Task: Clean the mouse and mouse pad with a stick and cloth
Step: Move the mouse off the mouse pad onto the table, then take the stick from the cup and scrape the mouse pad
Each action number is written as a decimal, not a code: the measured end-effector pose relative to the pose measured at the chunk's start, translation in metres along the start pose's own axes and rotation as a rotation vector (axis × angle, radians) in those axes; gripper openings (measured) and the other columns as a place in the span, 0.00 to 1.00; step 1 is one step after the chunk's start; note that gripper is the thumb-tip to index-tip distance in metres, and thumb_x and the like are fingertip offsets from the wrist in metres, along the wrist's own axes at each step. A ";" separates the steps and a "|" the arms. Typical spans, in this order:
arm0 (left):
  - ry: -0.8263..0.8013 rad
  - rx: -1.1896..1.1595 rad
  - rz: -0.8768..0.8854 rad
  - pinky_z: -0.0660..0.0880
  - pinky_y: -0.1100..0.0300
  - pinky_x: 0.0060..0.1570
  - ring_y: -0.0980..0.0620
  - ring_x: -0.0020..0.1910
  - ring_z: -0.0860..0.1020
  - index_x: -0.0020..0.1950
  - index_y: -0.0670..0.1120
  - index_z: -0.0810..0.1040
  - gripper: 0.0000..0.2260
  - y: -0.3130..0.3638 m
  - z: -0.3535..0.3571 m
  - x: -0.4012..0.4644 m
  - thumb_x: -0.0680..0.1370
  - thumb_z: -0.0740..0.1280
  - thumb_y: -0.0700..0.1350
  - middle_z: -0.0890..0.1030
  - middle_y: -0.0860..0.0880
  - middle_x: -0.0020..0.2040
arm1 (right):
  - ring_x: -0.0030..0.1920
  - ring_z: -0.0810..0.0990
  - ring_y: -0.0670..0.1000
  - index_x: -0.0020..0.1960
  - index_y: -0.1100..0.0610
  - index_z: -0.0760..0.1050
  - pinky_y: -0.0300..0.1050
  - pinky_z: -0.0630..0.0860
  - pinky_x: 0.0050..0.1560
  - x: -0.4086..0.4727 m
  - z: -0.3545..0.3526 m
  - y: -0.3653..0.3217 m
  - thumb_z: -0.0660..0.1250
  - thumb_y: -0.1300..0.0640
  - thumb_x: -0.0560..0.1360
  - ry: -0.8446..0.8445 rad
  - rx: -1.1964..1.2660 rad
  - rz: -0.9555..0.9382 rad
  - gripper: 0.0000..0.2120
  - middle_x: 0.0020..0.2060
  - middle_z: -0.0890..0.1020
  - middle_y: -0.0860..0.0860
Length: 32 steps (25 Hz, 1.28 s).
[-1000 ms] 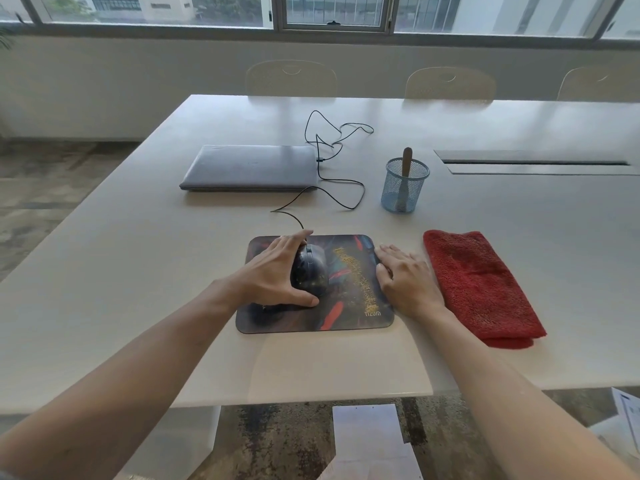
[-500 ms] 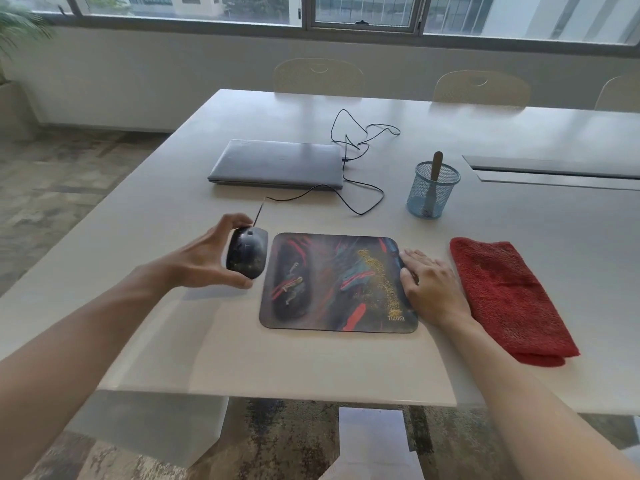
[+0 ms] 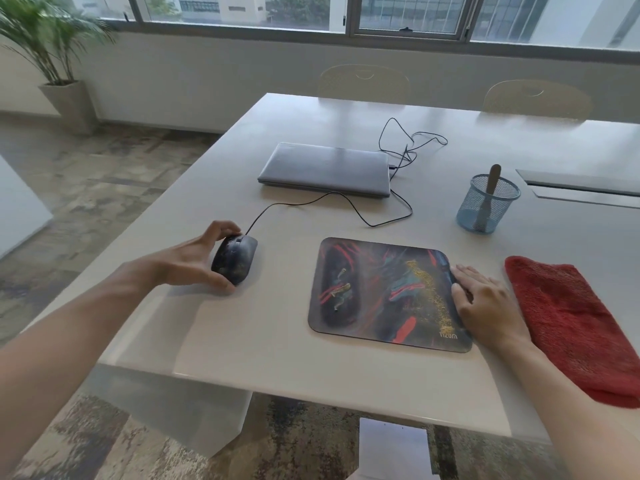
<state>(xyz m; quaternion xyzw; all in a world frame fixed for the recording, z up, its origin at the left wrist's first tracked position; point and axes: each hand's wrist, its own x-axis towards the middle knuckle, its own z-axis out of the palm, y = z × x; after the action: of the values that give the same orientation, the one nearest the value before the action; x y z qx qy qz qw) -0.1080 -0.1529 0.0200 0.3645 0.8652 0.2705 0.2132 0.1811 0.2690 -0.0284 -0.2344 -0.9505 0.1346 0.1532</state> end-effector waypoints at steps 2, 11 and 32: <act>-0.015 0.005 -0.016 0.62 0.59 0.65 0.54 0.68 0.66 0.65 0.65 0.56 0.45 -0.002 0.000 -0.002 0.56 0.79 0.58 0.65 0.55 0.68 | 0.74 0.67 0.51 0.72 0.59 0.71 0.50 0.59 0.74 0.000 0.000 0.001 0.61 0.59 0.80 0.001 -0.002 -0.005 0.21 0.72 0.73 0.54; -0.077 -0.042 -0.025 0.56 0.62 0.68 0.57 0.72 0.59 0.73 0.65 0.48 0.55 0.001 -0.003 -0.003 0.56 0.80 0.57 0.57 0.58 0.75 | 0.74 0.67 0.51 0.72 0.58 0.72 0.49 0.58 0.74 0.000 0.000 0.000 0.61 0.58 0.80 -0.007 -0.008 0.000 0.21 0.71 0.73 0.54; 0.360 0.174 0.168 0.48 0.59 0.73 0.53 0.76 0.58 0.74 0.45 0.67 0.19 0.110 0.129 0.072 0.83 0.55 0.47 0.67 0.47 0.75 | 0.44 0.83 0.54 0.49 0.56 0.84 0.38 0.69 0.47 0.063 -0.073 0.008 0.66 0.56 0.75 0.430 0.284 0.226 0.08 0.45 0.87 0.56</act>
<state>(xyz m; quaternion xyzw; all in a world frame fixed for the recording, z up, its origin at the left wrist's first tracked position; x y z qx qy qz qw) -0.0249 0.0060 -0.0225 0.3980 0.8760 0.2722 -0.0004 0.1570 0.3201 0.0507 -0.3382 -0.8357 0.2296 0.3668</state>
